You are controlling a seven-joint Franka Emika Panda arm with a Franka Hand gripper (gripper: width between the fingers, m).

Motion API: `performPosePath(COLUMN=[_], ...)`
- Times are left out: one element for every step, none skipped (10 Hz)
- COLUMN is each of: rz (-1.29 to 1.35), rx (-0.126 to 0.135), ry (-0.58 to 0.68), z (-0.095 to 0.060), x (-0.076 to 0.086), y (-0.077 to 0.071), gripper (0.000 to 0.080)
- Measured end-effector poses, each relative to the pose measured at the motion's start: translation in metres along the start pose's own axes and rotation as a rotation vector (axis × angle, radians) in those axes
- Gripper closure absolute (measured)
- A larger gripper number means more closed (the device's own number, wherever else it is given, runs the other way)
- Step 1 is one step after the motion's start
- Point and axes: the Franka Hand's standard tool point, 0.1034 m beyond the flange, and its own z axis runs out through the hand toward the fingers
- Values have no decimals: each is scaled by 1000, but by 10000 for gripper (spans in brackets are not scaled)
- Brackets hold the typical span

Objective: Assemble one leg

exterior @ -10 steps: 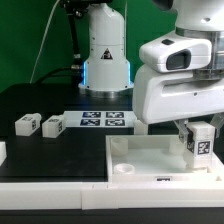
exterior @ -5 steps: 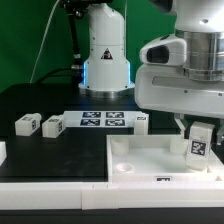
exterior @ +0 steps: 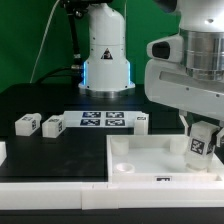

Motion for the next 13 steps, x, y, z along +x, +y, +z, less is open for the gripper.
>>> performPosePath(rz=[-63,-169,-304,-487,-640,-773,-842,-975,-1049,-1148,-1175,-1163,-1163], rx=[-3,-4,-2,-1,-1,8,7,2,-2,-3,-3,-2,-2], ry=[-1,-3,0,0,0,19,21,22,12,12,13,12,13], z=[0,-1,-3,-3,-3,-2,-1,-1,1,1,1,1,1], x=[-1,-1,-1,2,6,9,8,8,8,9,9,9,9], y=[0,-1,-3,-2,2,1,0,1,2,3,3,3,3], gripper=[338,195,164,164,152,152,151,151,151,151,151,177,177])
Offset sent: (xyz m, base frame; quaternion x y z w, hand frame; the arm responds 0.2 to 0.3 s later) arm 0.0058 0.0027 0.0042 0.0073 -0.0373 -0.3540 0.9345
